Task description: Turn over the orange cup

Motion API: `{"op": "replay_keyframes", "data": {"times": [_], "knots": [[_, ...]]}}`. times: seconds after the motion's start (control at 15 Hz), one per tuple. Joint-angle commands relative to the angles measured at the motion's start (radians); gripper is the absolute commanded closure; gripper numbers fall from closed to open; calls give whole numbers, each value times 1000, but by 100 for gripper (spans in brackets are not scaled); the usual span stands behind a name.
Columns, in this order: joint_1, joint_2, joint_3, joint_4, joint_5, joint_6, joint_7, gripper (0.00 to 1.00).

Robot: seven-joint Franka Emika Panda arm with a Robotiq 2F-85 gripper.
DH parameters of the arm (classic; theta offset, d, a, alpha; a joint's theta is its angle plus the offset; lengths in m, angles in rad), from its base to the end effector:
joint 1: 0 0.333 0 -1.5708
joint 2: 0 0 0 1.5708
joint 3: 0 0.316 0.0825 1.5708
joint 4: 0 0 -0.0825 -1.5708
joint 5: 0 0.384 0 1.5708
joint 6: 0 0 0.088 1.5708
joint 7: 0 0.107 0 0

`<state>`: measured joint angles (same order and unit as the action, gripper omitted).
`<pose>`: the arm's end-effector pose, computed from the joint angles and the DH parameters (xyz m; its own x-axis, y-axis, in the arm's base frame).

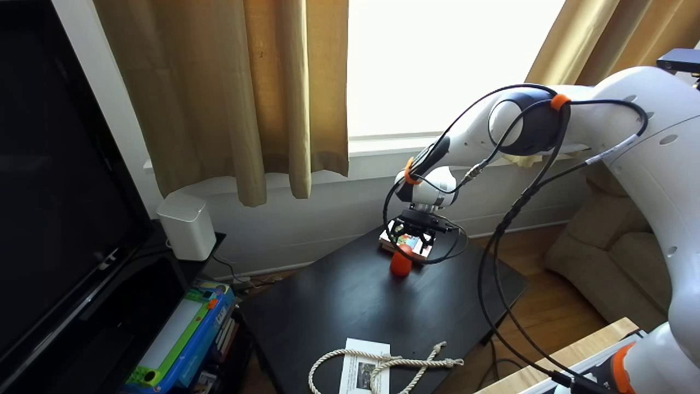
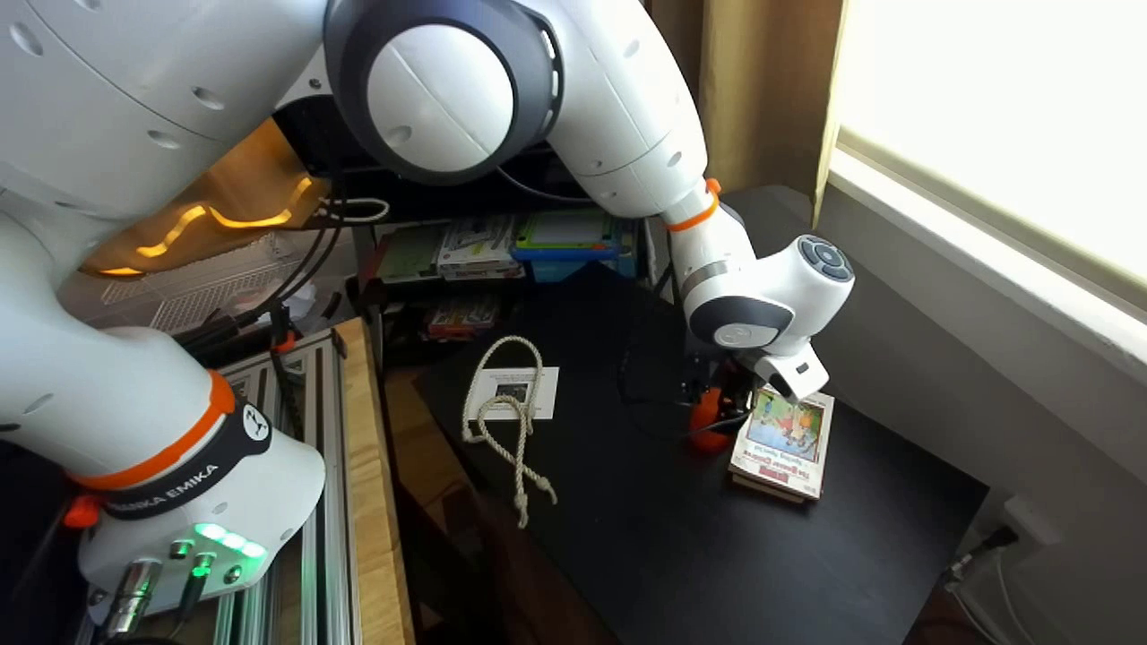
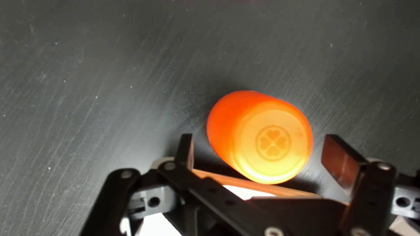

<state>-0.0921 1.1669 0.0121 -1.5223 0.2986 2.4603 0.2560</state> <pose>0.6244 -0.0507 -0.0521 0.8019 -0.5321 -0.2717 -0.5684 -0.8195 -0.0728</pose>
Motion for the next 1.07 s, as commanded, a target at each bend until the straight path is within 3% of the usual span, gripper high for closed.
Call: {"op": "replay_keyframes", "data": {"times": [0.0, 0.53, 1.0], "knots": [[-54, 76, 35, 104, 28, -75, -28, 0], [-139, 186, 94, 250, 110, -190, -67, 0], [-162, 264, 107, 356, 151, -286, -58, 0]]}}
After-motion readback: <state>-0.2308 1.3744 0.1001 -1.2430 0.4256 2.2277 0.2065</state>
